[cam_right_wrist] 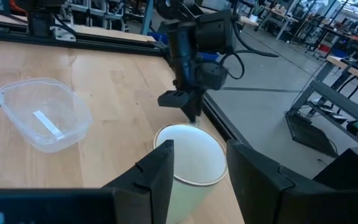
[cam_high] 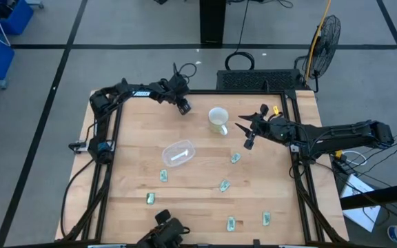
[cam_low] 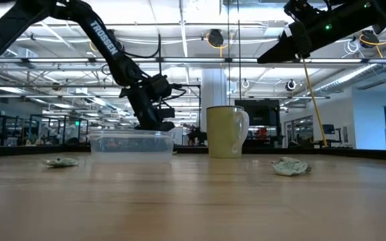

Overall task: Pick and place Stevia / Truvia into bins
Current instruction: Put the white stevia packet into the bin

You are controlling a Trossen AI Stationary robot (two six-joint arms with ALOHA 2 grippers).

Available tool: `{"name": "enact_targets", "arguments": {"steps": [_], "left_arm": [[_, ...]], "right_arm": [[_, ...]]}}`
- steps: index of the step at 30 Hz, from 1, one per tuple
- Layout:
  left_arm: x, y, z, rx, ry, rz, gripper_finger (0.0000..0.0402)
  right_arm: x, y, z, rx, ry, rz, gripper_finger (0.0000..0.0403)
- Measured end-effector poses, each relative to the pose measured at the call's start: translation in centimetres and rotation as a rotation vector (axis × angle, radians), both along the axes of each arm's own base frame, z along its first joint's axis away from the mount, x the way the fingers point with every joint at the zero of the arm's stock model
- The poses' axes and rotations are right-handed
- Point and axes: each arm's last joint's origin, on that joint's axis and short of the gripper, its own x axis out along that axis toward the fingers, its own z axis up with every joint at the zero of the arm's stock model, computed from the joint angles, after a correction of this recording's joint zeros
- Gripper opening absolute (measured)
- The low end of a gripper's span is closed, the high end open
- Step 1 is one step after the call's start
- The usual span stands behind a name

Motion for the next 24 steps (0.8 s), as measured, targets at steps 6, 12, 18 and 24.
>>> {"name": "enact_targets", "arguments": {"steps": [6,12,18,24], "left_arm": [[-0.1,0.0,0.1,-0.017,0.043,0.005,0.0124],[-0.2,-0.3,1.1,-0.043,0.161,0.056,0.0021],[0.1,-3.1,6.4,-0.056,0.235,0.032,0.0005],[-0.5,-11.8,13.1,-0.123,0.210,-0.031,0.0003]], "right_arm": [[0.0,0.0,0.0,0.000,0.000,0.000,0.0141],[0.0,0.0,-0.1,0.001,0.008,0.000,0.0141],[0.0,0.0,-0.2,0.001,0.018,0.000,0.0141],[-0.2,0.0,-0.5,0.004,0.054,0.000,0.0141]]}}
